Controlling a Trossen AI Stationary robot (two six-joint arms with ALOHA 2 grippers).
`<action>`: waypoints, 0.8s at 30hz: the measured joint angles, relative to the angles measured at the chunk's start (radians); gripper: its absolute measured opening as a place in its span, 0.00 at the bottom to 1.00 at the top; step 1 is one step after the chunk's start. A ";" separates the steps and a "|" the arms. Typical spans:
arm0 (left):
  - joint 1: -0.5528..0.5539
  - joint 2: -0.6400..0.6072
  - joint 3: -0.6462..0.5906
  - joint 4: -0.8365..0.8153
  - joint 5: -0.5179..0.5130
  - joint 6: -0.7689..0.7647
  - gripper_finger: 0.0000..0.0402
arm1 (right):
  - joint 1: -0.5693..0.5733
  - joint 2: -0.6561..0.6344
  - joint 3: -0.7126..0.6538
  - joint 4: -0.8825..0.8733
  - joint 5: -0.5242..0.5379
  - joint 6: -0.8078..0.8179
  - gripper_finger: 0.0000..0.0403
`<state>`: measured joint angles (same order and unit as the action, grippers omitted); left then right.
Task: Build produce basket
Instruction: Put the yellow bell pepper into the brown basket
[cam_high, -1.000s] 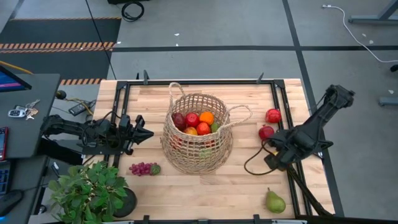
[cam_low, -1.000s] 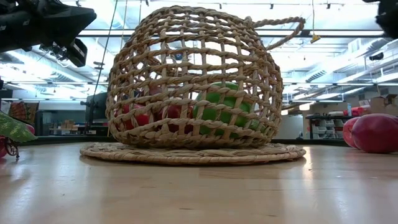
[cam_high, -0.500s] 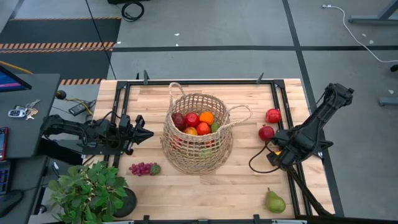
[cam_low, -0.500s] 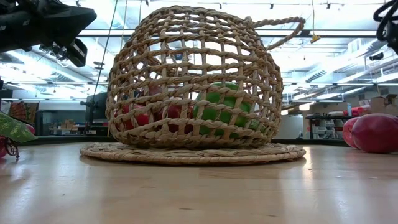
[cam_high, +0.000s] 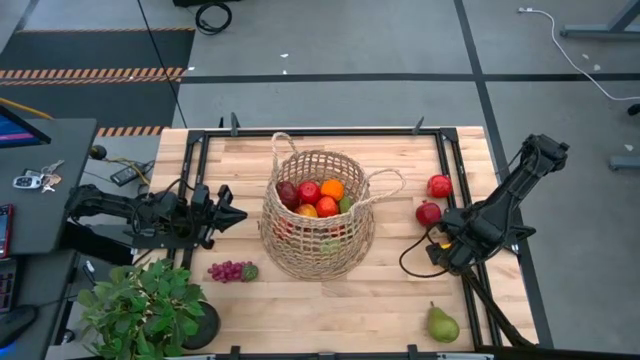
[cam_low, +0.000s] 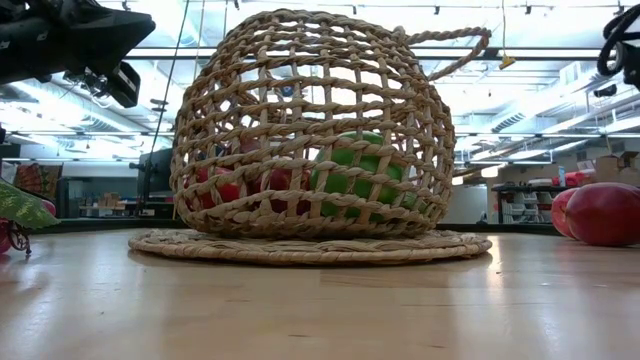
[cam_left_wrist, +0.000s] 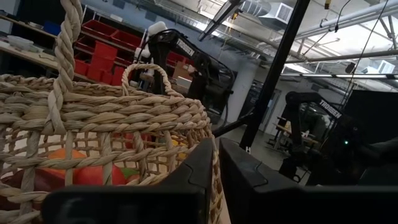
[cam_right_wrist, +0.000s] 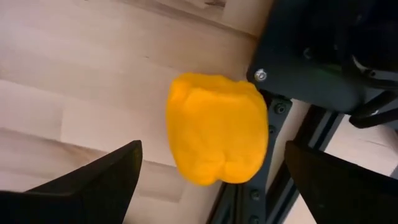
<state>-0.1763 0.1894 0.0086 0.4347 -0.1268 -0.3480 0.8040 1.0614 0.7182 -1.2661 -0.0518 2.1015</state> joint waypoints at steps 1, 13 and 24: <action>0.000 0.000 0.000 0.000 0.000 0.000 0.09 | 0.000 0.011 -0.004 0.008 -0.001 0.007 0.99; 0.000 0.000 0.000 0.000 0.000 0.000 0.08 | -0.002 0.196 -0.025 0.161 0.007 -0.007 0.99; 0.000 0.000 0.000 0.000 0.000 0.000 0.07 | -0.003 0.314 -0.049 0.387 0.011 -0.010 0.95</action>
<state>-0.1762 0.1894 0.0086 0.4343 -0.1265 -0.3481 0.8009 1.3757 0.6693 -0.8788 -0.0410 2.0919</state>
